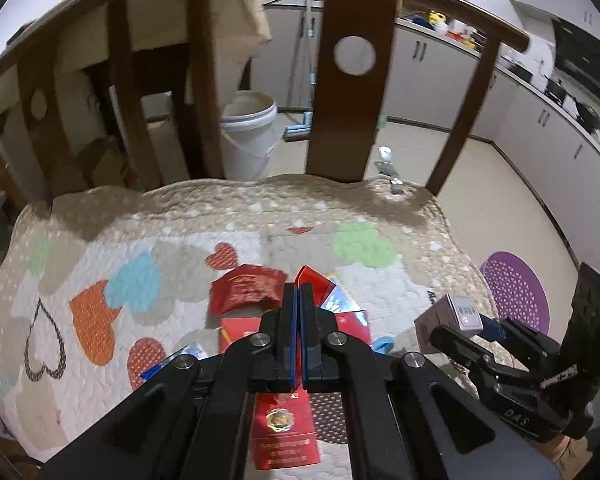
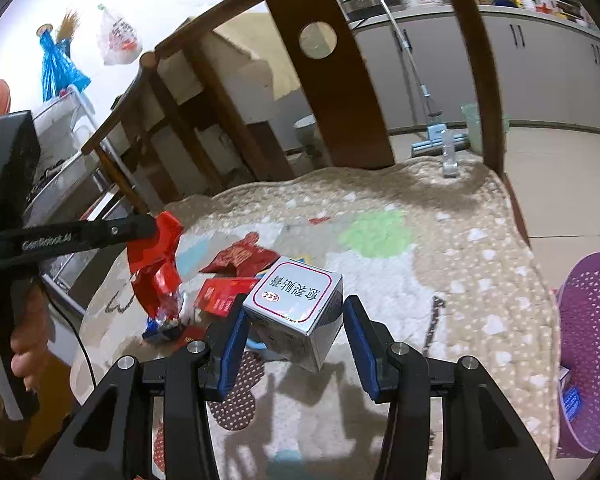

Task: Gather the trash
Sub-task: 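Grasp a red pack with the left tool while the right tool grasps the white box, then carry the red pack and white box to the wastebasket and release them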

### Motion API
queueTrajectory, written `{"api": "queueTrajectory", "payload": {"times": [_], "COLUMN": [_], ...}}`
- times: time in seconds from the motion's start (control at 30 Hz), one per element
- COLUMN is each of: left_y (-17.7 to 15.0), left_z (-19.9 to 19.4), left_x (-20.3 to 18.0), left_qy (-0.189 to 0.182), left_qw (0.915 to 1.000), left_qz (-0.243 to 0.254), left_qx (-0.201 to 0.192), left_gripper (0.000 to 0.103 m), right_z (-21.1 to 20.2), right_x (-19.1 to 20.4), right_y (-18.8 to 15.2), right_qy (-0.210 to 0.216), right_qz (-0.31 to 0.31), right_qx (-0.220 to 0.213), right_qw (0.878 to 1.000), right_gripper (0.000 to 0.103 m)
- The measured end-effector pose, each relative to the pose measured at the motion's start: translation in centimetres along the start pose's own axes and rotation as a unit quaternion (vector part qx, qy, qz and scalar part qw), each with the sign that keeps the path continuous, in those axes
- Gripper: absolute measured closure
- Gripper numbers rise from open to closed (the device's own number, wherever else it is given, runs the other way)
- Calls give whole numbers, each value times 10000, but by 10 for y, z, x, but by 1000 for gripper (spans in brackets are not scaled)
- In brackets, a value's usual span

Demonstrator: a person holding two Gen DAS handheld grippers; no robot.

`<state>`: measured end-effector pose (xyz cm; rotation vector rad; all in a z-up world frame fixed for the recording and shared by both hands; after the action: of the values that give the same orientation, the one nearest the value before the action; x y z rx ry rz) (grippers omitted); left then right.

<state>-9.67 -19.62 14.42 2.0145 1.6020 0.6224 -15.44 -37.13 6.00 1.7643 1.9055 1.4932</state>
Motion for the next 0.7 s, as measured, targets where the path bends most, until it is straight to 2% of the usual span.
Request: {"api": "queueTrajectory", "payload": {"times": [0.7], "left_y": [7], "left_z": [0], "left_x": [-70], "left_qy": [-205], "left_qw": [9975], "left_qz": [670], "left_qx": [-131], "left_gripper": [102], "right_z": [-29], "right_x": [-33], "right_y": [6], "right_qy": [-405], "right_qz": [384], "right_qx": [-251], "right_qw": [9981], "right_gripper": [52]}}
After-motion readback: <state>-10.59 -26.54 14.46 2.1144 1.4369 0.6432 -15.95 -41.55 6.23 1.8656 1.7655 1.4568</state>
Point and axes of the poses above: each gripper's, at about its wrist camera, not at the fingertips, and z roughly the way its jaws point, x to its left, y to its top, the point moved 2 cm from there along z, roughly the way its jaws point, and after that the axes turned 10 degrees about y, right-handed, at the moved point
